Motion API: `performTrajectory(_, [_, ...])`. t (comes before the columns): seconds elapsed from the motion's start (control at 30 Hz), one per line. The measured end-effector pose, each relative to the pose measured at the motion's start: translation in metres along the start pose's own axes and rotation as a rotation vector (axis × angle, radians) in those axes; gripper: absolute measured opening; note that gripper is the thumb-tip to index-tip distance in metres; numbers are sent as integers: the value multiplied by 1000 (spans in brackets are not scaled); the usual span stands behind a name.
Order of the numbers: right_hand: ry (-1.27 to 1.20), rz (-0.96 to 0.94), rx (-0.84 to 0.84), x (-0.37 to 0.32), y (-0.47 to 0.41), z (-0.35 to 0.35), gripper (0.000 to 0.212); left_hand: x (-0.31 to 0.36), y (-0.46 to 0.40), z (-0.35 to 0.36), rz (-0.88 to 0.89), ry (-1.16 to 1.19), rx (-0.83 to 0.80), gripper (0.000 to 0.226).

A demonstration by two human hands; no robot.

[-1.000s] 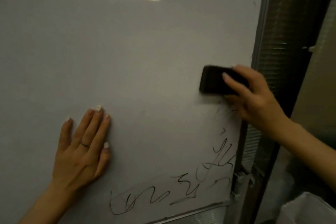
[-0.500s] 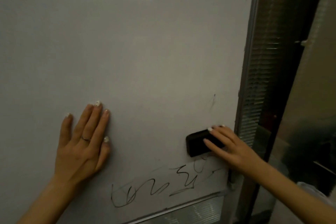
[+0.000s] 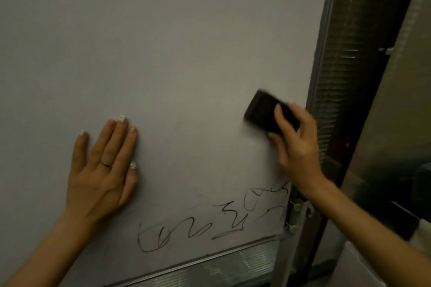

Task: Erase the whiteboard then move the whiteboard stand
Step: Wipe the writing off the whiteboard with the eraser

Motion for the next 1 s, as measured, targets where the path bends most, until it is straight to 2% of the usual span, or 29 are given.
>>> performTrajectory(0.13, [52,-223,-226,-6,81,7,63,-3,0,0,11,-12,-15,54])
performTrajectory(0.2, [130,-390,-362,3,93,1,53,-2,0,-1,23,-11,-15,54])
performTrajectory(0.27, [204,-409,-503,10,77,-7,36,-1,0,-2,28,-5,-15,53])
performTrajectory(0.3, [235,-426,-512,11,62,-12,30,0,1,-2,28,-2,-15,53])
performTrajectory(0.37, [249,-332,-436,20,24,-24,28,1,-1,-3,27,-7,-13,53])
performTrajectory(0.43, [124,-147,-249,29,-11,-32,44,2,-1,-3,26,-9,-18,53])
performTrajectory(0.47, [86,-116,-196,32,-24,-36,52,2,-1,-3,25,-4,-18,53])
performTrajectory(0.57, [94,-46,-126,27,-31,-32,63,2,-1,-4,17,2,-11,53])
performTrajectory(0.77, [96,-8,-177,15,40,-20,56,1,-2,-4,14,-1,-21,52])
performTrajectory(1.0, [143,71,-252,5,116,-6,71,1,-2,-3,10,2,-13,53])
Point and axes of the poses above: each hand's wrist, its own y-axis away from the middle knuckle, its own z-axis out of the palm, x = y × z, the point moved 1 cm from there along -y, towards the middle knuckle, and after that the axes turned 3 degrees about z, right-handed, at the moved point
